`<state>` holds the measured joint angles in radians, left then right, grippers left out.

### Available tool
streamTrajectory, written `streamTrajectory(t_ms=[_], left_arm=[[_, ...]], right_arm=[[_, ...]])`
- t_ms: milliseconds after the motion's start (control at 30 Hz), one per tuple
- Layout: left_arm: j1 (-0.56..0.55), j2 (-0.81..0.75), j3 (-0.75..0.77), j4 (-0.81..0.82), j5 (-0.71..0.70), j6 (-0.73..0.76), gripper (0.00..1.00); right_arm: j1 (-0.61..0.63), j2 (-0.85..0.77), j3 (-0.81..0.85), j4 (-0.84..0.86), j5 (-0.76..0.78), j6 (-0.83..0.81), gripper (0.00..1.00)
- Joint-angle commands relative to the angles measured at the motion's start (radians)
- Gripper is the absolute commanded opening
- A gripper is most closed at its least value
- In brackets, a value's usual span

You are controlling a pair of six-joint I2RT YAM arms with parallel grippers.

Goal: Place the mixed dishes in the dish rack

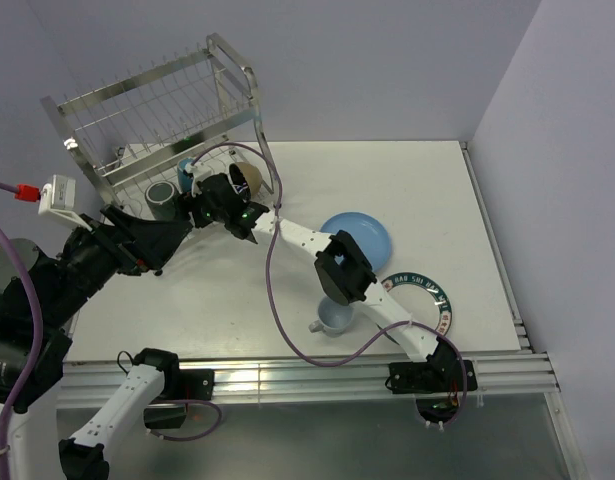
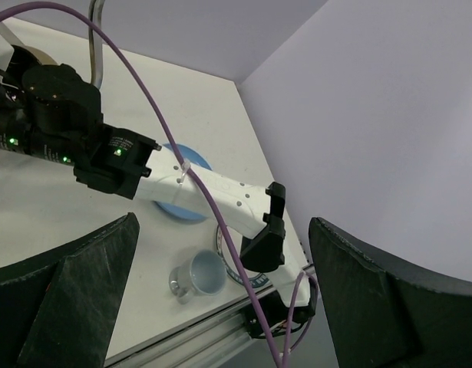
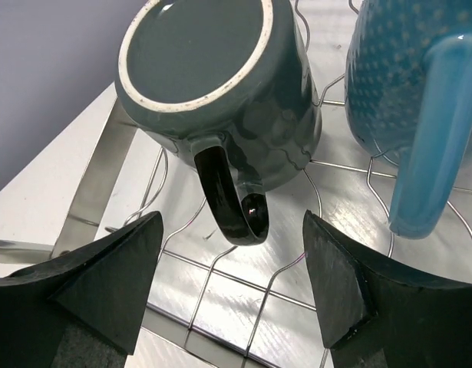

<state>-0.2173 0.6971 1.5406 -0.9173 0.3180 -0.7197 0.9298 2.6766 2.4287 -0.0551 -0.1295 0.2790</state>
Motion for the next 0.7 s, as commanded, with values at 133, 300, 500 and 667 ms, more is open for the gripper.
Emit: streamTrajectory(t_ms=[133, 300, 500, 667], left_arm=[[-0.002, 0.036, -0.008, -0.074, -0.002, 0.02, 0.99], [-0.002, 0.071, -0.025, -0.112, 0.01, 0.008, 0.98], [-0.002, 0.133, -0.086, -0.156, 0.078, 0.006, 0.96], [-0.056, 0.212, -0.158, -0.198, 0.098, 0.057, 0.95]], right_arm=[[-0.002, -0.274, -0.267, 0.171, -0.002, 0.0, 0.81], [-0.008, -0.509, -0.564, 0.242, -0.008, 0.032, 0.82], [-0.037, -0.812, -0.874, 0.197, 0.048, 0.089, 0.84], [-0.138, -1.151, -1.172, 0.062, 0.232, 0.189, 0.84]])
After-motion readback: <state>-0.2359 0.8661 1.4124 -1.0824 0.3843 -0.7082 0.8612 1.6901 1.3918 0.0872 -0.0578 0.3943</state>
